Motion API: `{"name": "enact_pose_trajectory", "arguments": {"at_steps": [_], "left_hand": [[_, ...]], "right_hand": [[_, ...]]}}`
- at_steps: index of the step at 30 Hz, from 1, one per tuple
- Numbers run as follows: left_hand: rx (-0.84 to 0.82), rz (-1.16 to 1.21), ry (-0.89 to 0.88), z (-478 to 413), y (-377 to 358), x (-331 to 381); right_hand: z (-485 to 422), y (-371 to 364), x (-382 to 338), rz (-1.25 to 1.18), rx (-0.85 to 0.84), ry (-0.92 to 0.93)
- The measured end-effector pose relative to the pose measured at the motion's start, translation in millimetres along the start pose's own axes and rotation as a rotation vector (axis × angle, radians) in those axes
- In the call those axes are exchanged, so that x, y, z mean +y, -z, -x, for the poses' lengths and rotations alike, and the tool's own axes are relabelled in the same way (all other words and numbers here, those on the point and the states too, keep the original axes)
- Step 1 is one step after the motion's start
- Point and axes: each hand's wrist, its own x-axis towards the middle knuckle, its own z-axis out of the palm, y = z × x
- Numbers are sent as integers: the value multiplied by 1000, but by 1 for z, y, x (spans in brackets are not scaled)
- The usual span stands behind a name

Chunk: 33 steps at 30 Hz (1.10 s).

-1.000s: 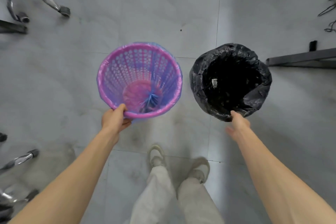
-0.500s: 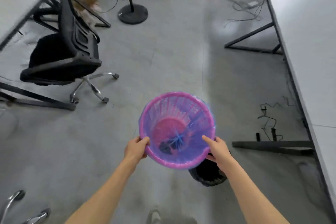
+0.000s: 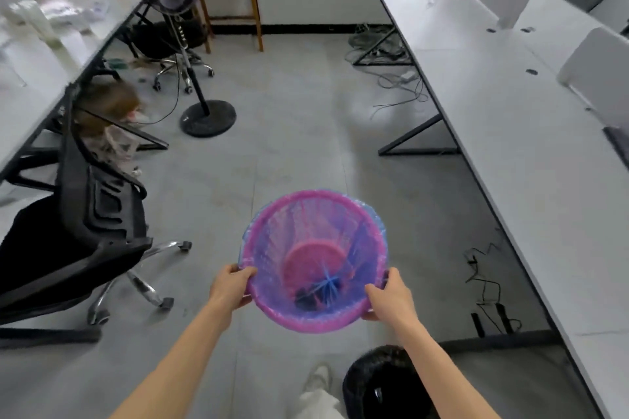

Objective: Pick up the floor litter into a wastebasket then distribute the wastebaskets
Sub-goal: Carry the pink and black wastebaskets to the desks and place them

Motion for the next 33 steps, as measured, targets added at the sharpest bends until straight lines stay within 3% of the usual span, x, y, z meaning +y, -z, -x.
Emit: {"name": "enact_pose_trajectory", "arguments": {"at_steps": [8, 19, 33], "left_hand": [[-34, 49, -42, -117, -30, 169], [-137, -109, -103, -340, -84, 408], [-217, -319, -87, -564, -213, 672]], "right_hand": [[-130, -8, -153, 45, 40, 62], [-364, -40, -377, 116, 88, 66], [-649, -30, -562, 44, 140, -44]]}}
